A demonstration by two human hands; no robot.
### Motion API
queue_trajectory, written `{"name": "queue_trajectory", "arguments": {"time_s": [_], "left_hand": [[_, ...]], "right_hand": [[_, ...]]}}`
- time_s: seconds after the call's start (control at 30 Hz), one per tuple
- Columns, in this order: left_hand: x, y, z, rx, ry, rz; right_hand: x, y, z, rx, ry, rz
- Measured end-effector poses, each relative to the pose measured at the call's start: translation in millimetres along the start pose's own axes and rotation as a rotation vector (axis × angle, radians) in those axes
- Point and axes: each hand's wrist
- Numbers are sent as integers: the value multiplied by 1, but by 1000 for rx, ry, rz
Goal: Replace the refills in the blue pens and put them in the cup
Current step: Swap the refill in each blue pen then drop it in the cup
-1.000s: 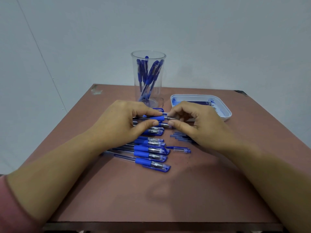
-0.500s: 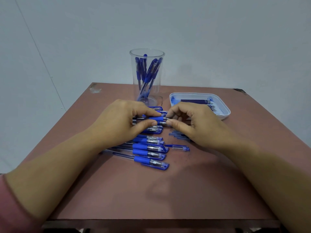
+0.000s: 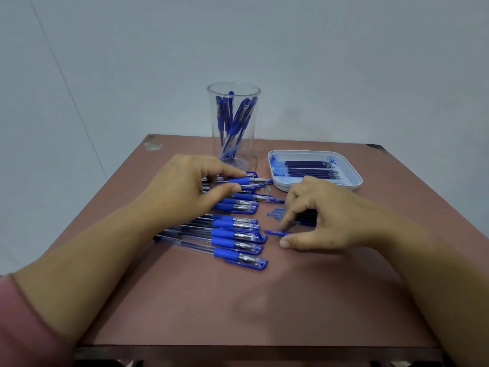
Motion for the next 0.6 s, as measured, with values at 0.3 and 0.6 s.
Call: {"name": "queue_trajectory", "arguments": {"time_s": [0.3, 0.6], "left_hand": [[0, 0, 0, -21, 5, 0], [-1, 2, -1, -14, 8, 7]], "right_hand": [[3, -2, -11, 154, 120, -250], [13, 5, -8, 257, 78, -352]]}}
Point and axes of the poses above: each hand's wrist, its own x-axis towards the middle knuckle, its own y-axis out of the palm, z = x × y, and after that the axes turned 12 degrees about -y, right-handed
